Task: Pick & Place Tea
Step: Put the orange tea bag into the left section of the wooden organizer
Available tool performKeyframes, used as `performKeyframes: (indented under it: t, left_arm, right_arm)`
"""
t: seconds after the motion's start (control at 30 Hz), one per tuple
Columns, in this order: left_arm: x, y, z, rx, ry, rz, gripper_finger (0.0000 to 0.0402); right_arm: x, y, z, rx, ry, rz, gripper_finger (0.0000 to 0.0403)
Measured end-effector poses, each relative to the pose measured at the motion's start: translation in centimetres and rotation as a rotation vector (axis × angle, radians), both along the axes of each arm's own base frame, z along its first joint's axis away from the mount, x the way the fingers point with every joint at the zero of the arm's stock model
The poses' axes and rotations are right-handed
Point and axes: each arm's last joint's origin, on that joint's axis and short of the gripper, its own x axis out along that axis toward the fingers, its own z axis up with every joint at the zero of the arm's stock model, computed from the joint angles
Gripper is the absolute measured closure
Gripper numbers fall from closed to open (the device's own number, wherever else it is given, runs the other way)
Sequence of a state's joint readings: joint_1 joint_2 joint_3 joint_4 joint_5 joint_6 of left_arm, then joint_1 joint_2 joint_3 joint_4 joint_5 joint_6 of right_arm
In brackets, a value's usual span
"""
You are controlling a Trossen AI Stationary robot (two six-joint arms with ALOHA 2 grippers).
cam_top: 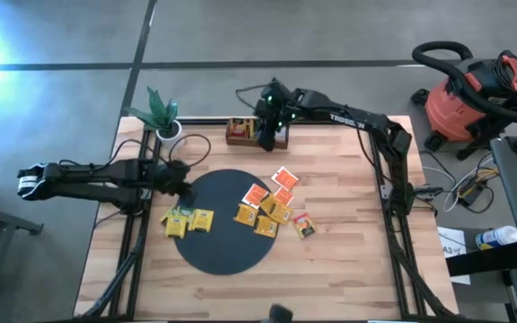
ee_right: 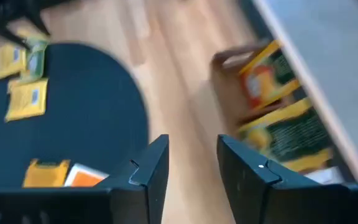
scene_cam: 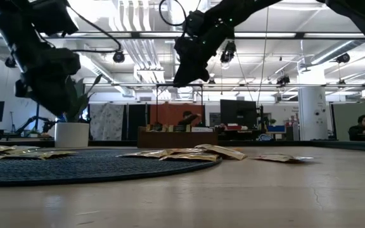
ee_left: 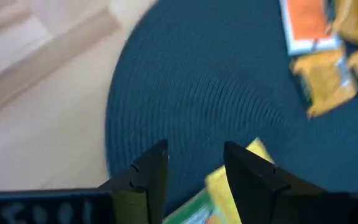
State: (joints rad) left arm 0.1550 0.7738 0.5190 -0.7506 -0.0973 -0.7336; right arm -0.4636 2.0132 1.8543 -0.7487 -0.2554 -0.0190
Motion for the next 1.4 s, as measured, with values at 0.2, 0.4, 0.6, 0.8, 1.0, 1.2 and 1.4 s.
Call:
performKeyframes:
  t: [0.2,0.4,0.6,0.8,1.0,1.2,1.4]
  left_arm:
    - [-0.2,-0.1,-0.1,0.017,0.036,-0.051,0.0252]
    - [0.7,0.1,0.4,0.074,-0.063,-0.106,0.0252]
    - [1.4,0.2,0.5,0.117,-0.152,-0.133,0.0252]
    - [1.9,0.2,-0.3,0.109,-0.232,-0.15,0.0252]
    - [2.7,0.0,-0.7,0.03,-0.322,-0.184,0.0252]
    - [4.5,0.2,-0.2,0.014,-0.382,-0.161,0.0252]
    - [7.3,0.5,0.6,-0.032,-0.373,-0.124,0.0252]
  right_arm:
    - [0.8,5.1,-2.1,0.112,0.155,0.051,0.028]
    - [-0.3,10.0,-4.7,0.207,0.426,0.057,0.0289]
    - [-2.1,15.6,-6.8,0.243,0.601,0.024,0.0299]
    - [-5.4,21.0,-7.3,0.25,0.565,-0.131,0.0305]
    - [-9.8,24.3,-8.3,0.355,0.528,-0.375,0.0298]
    - [-13.7,25.8,-11.1,0.507,0.478,-0.62,0.0282]
    - [-15.5,26.4,-13.3,0.627,0.393,-0.779,0.0264]
